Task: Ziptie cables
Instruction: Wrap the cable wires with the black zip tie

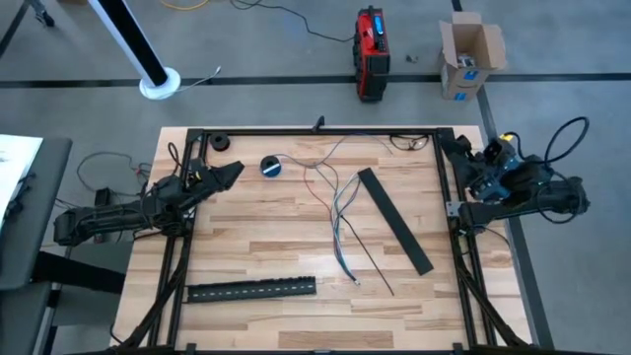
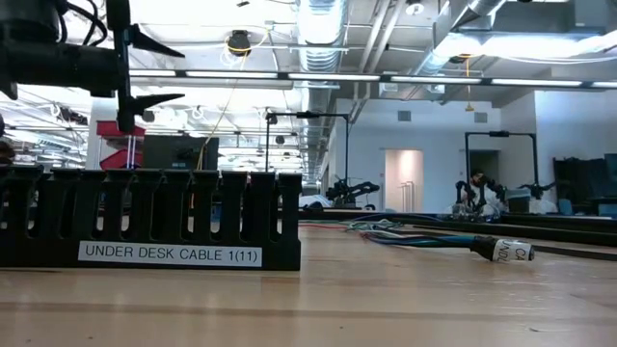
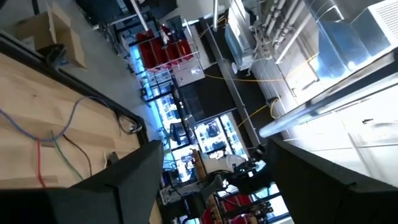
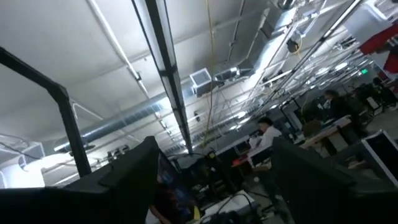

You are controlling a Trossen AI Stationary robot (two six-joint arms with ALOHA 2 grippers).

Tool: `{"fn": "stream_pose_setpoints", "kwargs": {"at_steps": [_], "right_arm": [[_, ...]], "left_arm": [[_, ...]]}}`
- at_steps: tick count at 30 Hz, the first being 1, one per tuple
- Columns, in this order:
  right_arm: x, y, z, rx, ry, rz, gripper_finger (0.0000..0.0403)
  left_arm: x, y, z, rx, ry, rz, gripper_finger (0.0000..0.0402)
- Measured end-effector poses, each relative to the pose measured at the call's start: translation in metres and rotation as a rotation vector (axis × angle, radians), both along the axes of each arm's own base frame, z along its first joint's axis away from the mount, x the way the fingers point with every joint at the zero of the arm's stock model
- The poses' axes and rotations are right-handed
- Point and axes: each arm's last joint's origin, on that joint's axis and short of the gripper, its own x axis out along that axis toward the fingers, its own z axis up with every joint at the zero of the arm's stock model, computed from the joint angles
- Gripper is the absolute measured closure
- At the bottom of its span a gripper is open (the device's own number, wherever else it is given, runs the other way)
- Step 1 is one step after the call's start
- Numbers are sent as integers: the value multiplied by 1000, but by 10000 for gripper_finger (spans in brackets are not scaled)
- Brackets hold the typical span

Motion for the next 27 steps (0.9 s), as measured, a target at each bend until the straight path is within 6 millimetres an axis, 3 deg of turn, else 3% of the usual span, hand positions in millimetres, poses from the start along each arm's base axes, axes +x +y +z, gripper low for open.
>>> {"fn": "stream_pose_setpoints", "kwargs": {"at_steps": [10,20,23,27], "right_arm": [[3,0,4,244,-140,217,110],[-3,1,9,119,-165,215,110],[1,1,4,126,-86,203,110],[10,1,-3,96,275,137,110]], "left_arm": [[1,0,-8,-22,88,4,125],[2,1,-14,-34,148,4,125],[2,0,-13,-48,127,-2,125],[1,-1,0,11,16,-41,125]]}}
